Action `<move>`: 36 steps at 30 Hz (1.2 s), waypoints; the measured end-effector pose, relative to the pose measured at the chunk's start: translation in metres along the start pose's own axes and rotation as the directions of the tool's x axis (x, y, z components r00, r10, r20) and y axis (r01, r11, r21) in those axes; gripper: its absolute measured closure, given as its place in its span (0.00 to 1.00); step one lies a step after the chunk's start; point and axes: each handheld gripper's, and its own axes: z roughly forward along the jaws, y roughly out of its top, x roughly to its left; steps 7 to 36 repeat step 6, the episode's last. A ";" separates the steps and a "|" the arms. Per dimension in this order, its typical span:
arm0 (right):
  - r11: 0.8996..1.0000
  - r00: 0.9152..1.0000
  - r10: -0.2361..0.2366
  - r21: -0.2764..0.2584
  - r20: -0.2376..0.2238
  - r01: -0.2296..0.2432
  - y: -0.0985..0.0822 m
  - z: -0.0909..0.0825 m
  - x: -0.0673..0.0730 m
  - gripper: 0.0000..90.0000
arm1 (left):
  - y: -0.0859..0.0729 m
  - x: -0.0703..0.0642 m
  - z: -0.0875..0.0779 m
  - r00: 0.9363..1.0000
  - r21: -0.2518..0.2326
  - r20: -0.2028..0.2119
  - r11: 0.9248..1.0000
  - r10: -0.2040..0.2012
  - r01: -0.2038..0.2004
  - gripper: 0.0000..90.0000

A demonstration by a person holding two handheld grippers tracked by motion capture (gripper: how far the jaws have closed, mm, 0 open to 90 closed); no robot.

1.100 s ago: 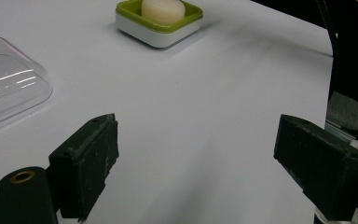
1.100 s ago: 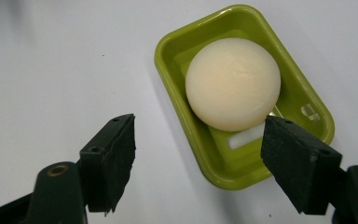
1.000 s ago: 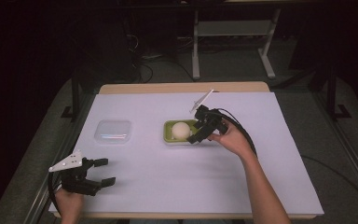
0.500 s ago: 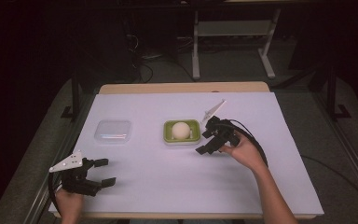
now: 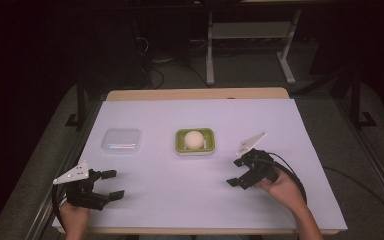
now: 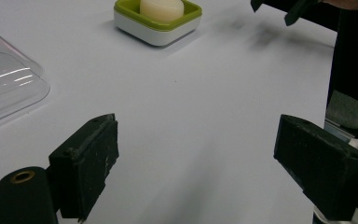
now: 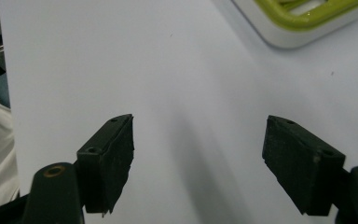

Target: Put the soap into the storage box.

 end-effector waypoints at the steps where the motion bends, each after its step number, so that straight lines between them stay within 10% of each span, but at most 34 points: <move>1: 1.000 1.000 0.000 0.000 0.000 0.000 0.000 0.000 0.000 0.25 | 0.000 0.000 0.000 1.000 0.001 0.000 1.000 -0.001 0.001 0.15; 6: 0.998 0.999 0.022 -0.064 0.042 -0.019 -0.025 -0.009 0.015 0.24 | 0.000 0.000 0.002 1.000 0.005 0.005 1.000 -0.006 0.006 0.15; 36: 0.998 0.999 0.022 -0.064 0.042 -0.019 -0.025 -0.009 0.015 0.24 | 0.000 0.000 0.002 1.000 0.005 0.005 1.000 -0.006 0.006 0.15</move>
